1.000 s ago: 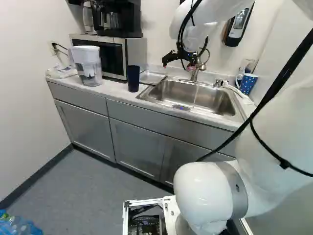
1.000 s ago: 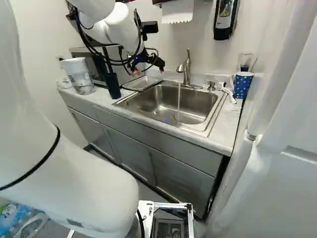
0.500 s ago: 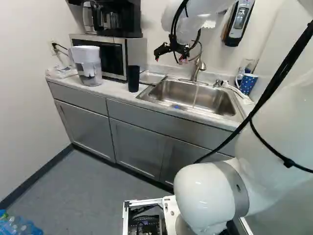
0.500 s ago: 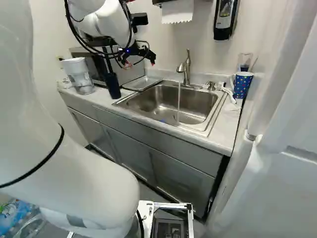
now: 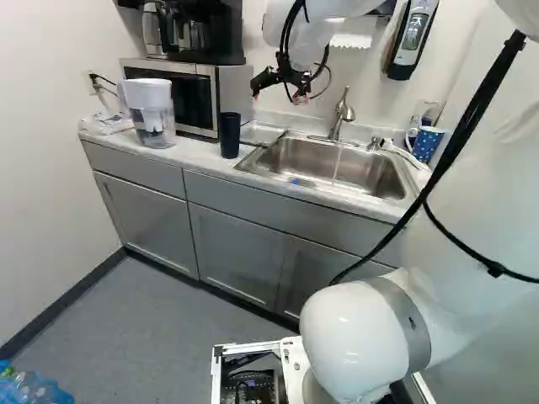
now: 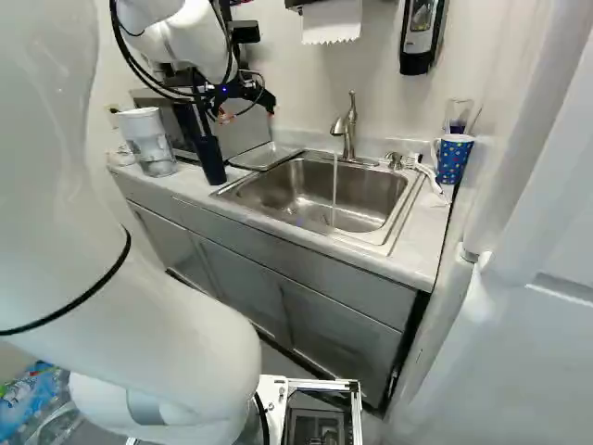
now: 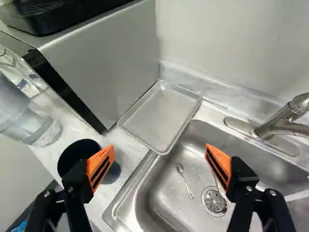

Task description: Rinse the cup and place it in the tray

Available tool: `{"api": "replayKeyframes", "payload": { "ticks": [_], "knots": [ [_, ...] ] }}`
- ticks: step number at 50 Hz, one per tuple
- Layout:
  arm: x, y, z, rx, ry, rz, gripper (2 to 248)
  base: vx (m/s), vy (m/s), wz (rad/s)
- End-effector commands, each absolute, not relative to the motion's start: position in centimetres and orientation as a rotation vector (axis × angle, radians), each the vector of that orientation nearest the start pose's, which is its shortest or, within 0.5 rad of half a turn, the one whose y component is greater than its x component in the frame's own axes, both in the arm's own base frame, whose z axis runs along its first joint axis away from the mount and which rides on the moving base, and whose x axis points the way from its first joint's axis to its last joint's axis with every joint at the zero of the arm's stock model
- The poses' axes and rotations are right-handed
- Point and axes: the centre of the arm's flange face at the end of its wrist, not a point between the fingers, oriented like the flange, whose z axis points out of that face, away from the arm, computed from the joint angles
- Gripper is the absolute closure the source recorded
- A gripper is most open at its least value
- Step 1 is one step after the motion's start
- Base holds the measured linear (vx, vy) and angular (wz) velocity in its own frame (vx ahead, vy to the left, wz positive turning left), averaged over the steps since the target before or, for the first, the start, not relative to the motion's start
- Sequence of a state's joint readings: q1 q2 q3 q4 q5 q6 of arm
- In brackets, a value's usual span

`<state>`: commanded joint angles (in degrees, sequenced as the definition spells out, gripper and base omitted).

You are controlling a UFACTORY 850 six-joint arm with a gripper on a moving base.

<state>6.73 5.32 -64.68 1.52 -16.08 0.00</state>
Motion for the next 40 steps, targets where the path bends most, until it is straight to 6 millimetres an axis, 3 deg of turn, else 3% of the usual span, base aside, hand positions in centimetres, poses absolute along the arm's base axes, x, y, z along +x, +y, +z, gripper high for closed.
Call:
{"api": "replayKeyframes", "payload": {
  "ticks": [40],
  "knots": [
    [49.0, 12.1, 69.5, -2.677, -0.295, -1.354, 3, 0.000, 0.000, 0.000]
  ]
}}
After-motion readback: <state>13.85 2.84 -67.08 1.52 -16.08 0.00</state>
